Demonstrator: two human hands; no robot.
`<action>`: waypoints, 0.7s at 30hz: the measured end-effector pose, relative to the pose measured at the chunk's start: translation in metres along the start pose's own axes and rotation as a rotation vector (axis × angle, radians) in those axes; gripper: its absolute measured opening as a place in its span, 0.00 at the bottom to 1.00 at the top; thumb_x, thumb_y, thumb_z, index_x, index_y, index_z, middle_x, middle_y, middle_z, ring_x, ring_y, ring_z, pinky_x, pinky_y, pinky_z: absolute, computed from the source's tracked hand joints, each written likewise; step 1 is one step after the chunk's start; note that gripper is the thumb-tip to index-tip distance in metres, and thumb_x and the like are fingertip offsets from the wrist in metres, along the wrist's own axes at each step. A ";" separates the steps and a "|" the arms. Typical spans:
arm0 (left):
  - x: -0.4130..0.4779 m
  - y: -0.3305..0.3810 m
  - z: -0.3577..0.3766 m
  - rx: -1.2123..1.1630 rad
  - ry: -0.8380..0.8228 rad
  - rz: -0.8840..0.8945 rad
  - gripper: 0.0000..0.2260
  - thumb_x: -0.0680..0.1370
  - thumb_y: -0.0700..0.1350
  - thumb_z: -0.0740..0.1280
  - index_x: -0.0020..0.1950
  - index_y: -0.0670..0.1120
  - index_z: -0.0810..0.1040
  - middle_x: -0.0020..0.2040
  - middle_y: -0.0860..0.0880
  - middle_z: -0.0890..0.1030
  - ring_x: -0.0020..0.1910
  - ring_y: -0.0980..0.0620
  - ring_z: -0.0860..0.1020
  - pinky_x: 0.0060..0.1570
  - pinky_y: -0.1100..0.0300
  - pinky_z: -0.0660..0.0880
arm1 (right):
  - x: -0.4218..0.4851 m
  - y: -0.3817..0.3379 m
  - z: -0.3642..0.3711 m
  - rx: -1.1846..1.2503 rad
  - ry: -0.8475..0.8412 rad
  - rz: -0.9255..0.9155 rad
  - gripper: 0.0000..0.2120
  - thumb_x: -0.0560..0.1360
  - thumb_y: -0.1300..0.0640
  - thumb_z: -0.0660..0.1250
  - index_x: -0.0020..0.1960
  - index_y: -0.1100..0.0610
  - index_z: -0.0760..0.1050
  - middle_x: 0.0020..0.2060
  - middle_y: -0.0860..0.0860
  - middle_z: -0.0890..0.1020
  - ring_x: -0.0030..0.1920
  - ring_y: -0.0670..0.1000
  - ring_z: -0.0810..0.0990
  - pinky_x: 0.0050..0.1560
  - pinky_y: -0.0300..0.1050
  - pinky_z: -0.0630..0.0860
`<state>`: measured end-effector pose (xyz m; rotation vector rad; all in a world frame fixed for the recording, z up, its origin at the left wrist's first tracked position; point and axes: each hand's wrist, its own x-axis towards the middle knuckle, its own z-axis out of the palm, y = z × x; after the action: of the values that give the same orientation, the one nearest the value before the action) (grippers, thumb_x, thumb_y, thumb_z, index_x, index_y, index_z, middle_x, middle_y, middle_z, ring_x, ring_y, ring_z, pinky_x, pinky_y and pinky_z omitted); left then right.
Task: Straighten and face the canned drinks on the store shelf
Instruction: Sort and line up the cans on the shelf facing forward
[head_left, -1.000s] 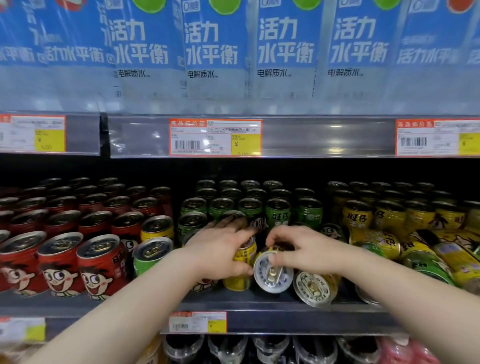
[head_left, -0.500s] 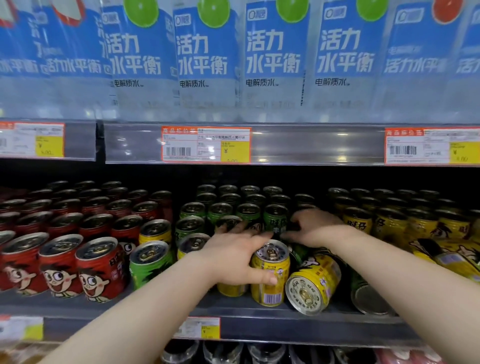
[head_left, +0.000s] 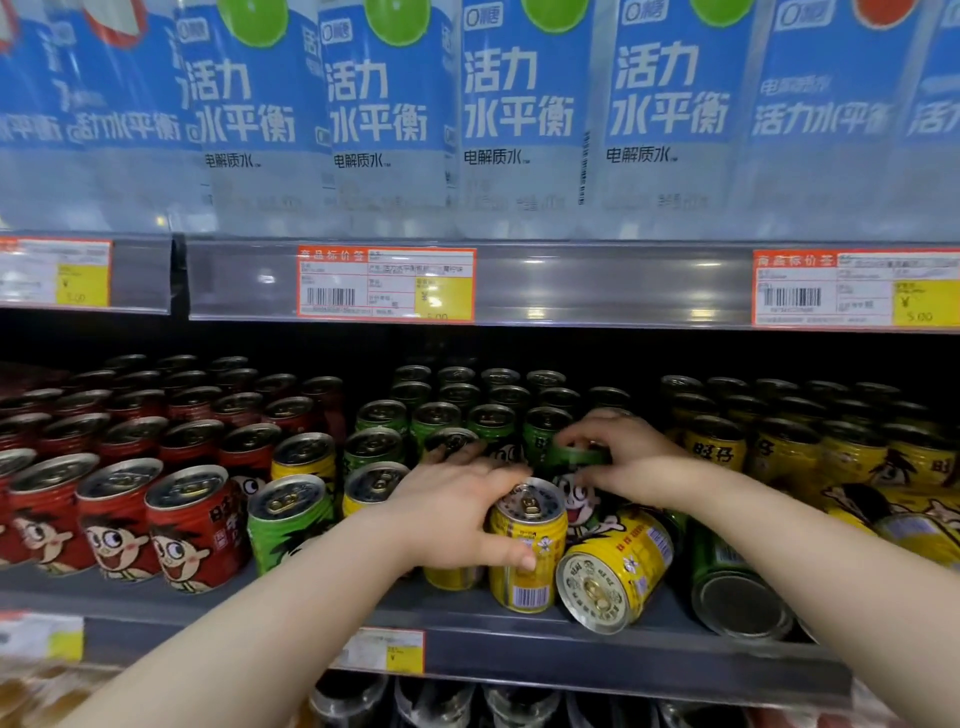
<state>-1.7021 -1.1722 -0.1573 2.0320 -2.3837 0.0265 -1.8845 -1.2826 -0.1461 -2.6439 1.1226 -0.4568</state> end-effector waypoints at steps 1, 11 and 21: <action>0.000 0.000 0.000 -0.001 0.002 -0.001 0.38 0.70 0.68 0.62 0.75 0.58 0.51 0.76 0.52 0.58 0.76 0.48 0.49 0.72 0.48 0.51 | -0.001 0.001 -0.003 0.007 -0.049 -0.017 0.20 0.71 0.57 0.71 0.61 0.48 0.74 0.54 0.45 0.73 0.58 0.46 0.72 0.56 0.35 0.66; -0.001 0.002 0.000 0.004 0.010 -0.004 0.41 0.69 0.68 0.63 0.76 0.58 0.48 0.77 0.52 0.55 0.76 0.49 0.48 0.73 0.48 0.47 | 0.015 -0.023 0.013 0.014 -0.005 -0.039 0.11 0.74 0.55 0.67 0.56 0.51 0.78 0.58 0.48 0.78 0.60 0.48 0.74 0.57 0.37 0.67; 0.011 0.026 -0.007 -0.025 0.021 0.050 0.48 0.66 0.70 0.65 0.77 0.52 0.46 0.78 0.51 0.50 0.77 0.50 0.47 0.74 0.48 0.45 | -0.068 -0.023 -0.006 -0.281 -0.280 -0.088 0.33 0.67 0.33 0.65 0.66 0.49 0.68 0.61 0.46 0.73 0.59 0.48 0.73 0.59 0.45 0.73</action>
<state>-1.7295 -1.1791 -0.1503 1.9511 -2.4097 0.0181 -1.9162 -1.2185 -0.1457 -2.8867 1.0509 0.0654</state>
